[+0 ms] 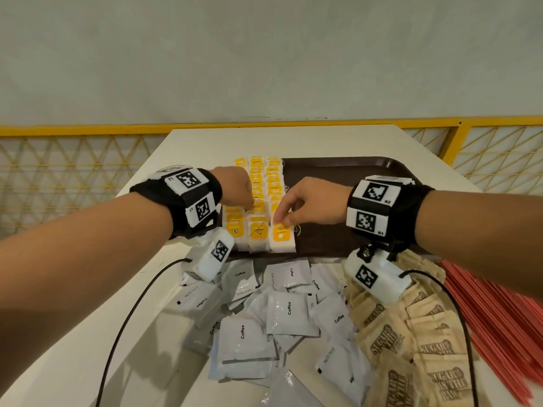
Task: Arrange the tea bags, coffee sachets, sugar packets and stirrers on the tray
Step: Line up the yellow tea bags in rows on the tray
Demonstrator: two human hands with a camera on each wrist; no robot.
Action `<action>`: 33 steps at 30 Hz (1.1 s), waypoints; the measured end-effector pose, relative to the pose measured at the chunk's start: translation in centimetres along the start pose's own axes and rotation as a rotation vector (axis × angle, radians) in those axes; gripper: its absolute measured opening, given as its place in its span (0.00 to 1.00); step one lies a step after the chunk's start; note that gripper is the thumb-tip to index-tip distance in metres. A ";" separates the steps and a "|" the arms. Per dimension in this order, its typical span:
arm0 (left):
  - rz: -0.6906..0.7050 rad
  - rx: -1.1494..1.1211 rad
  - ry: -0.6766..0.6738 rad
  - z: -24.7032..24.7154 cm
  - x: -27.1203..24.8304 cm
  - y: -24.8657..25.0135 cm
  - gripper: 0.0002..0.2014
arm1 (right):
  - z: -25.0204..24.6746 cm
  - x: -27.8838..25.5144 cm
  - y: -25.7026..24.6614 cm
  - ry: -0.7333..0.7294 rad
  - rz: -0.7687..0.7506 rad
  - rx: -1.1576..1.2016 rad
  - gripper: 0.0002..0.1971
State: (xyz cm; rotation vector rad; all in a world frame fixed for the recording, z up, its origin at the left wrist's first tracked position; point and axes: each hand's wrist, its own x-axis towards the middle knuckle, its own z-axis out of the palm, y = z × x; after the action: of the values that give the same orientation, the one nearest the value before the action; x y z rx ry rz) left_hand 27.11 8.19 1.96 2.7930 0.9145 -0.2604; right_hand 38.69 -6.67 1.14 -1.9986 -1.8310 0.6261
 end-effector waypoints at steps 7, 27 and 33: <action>0.039 0.108 0.008 0.0 -0.4 0.8 0.08 | 2.2 0.5 -0.9 -0.179 -0.041 -0.147 0.13; 0.033 0.153 -0.036 0.2 0.8 0.4 0.09 | 2.6 1.4 -0.6 -0.119 -0.056 -0.163 0.15; 0.029 0.134 -0.078 -0.1 0.8 0.3 0.07 | 2.5 1.5 -0.5 -0.129 -0.044 -0.154 0.14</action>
State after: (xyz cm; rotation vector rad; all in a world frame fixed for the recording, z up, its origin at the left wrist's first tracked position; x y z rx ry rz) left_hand 27.95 8.50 1.94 2.8918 0.8677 -0.4388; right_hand 36.94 -5.20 -0.82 -2.0505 -2.0503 0.6319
